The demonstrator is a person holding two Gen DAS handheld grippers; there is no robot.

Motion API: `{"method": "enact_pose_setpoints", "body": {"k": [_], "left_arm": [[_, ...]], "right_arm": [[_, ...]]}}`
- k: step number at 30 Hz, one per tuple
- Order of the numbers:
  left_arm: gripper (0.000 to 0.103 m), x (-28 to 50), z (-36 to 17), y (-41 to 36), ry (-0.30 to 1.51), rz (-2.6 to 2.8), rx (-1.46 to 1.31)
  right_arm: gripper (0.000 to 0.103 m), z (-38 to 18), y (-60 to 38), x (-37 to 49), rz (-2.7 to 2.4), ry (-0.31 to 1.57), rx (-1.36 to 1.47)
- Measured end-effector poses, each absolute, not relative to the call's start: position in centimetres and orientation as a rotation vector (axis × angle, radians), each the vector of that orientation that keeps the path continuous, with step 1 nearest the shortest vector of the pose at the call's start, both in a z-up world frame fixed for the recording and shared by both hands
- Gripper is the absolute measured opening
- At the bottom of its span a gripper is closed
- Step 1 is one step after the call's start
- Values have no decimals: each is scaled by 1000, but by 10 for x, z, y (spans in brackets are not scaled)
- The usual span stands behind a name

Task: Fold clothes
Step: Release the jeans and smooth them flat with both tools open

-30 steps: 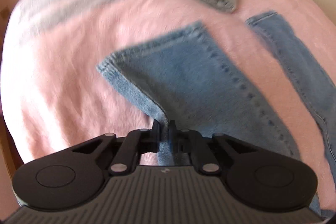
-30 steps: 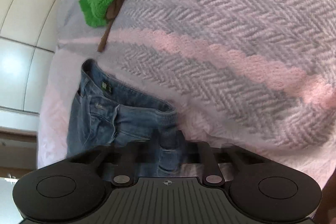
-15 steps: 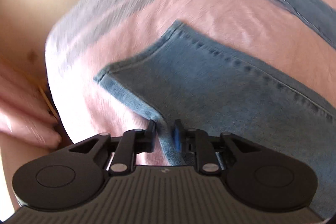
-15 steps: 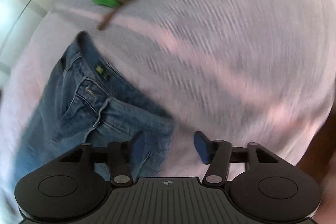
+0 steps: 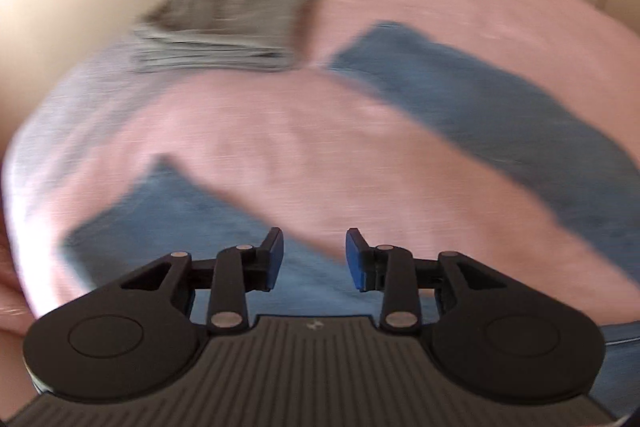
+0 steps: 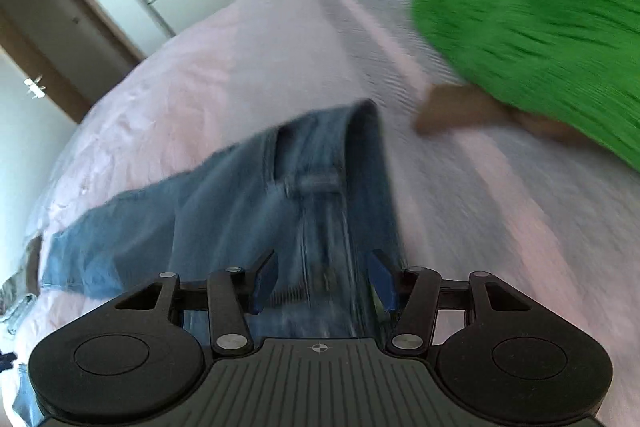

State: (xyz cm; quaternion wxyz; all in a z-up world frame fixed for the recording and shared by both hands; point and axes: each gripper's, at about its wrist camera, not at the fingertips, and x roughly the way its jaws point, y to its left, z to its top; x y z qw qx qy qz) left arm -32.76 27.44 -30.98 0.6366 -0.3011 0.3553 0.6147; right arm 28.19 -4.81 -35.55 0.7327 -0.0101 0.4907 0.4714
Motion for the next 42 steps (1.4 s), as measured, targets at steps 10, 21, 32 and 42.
{"method": "enact_pose_setpoints", "body": {"k": [10, 21, 32, 42], "left_arm": [[33, -252, -337, 279, 827, 1243, -795], [33, -231, -340, 289, 854, 1215, -812], [33, -211, -345, 279, 879, 1121, -763], [33, -211, -365, 258, 885, 1092, -881]], "right_arm": [[53, -404, -6, 343, 1187, 1153, 147], [13, -362, -17, 325, 1178, 1006, -12], [45, -377, -62, 320, 1052, 1125, 86], [45, -389, -121, 296, 1197, 1303, 135]]}}
